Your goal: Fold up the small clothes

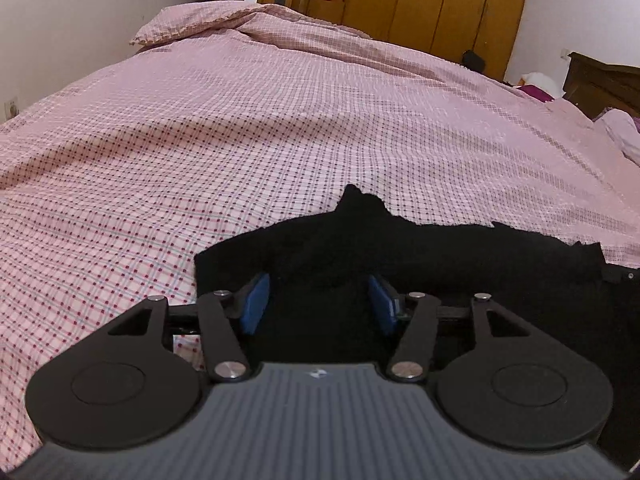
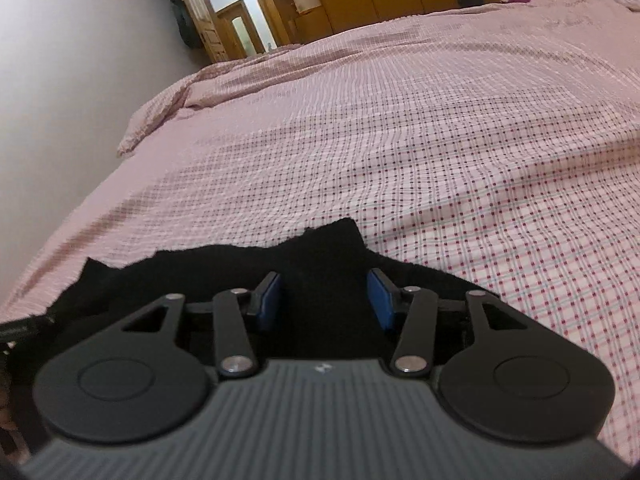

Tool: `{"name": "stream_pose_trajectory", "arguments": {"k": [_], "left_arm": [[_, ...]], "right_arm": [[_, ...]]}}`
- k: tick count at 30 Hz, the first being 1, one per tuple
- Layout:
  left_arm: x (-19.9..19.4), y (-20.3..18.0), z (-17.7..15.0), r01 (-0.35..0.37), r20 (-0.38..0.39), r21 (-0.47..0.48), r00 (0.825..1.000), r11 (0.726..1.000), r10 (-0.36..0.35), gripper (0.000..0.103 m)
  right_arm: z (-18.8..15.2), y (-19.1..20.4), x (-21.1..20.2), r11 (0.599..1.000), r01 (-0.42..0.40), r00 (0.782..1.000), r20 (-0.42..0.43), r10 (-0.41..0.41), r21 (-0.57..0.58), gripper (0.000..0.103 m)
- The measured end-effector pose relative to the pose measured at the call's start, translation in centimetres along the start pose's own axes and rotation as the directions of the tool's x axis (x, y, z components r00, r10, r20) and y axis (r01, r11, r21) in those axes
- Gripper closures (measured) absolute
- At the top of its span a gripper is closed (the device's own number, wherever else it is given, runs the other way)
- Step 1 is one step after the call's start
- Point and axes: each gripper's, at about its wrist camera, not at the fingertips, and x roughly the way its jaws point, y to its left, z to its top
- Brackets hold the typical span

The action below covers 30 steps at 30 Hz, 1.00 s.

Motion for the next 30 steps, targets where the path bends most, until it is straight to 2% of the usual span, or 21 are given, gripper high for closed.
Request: {"name": "stream_pose_trajectory", "arguments": {"k": [6, 9, 10, 20, 30], "left_arm": [[-2.2, 0.0, 0.8, -0.003, -0.021, -0.042, 1.000, 0.999, 0.002, 0.040], [-3.6, -0.5, 1.1, -0.025, -0.030, -0.024, 0.999, 0.999, 0.024, 0.039], [-4.1, -0.7, 1.1, -0.031, -0.033, -0.016, 0.999, 0.999, 0.030, 0.038], [-9.0, -1.9, -0.1, -0.013, -0.047, -0.014, 0.999, 1.000, 0.012, 0.027], [-11.2, -2.7, -2.6, -0.007, -0.100, -0.037, 0.995, 0.999, 0.004, 0.023]], "right_arm": [[-0.3, -0.5, -3.0, 0.997, 0.012, 0.999, 0.040, -0.015, 0.079, 0.051], [-0.6, -0.7, -4.9, 0.994, 0.010, 0.998, 0.062, -0.017, 0.110, 0.040], [-0.7, -0.7, -5.6, 0.993, 0.016, 0.997, 0.072, -0.025, 0.116, 0.039], [-3.4, -1.4, -11.4, 0.984, 0.076, 0.990, 0.105, -0.093, 0.158, 0.038], [-6.4, -2.4, -13.2, 0.978, 0.102, 0.990, 0.077, -0.118, 0.184, 0.038]]}}
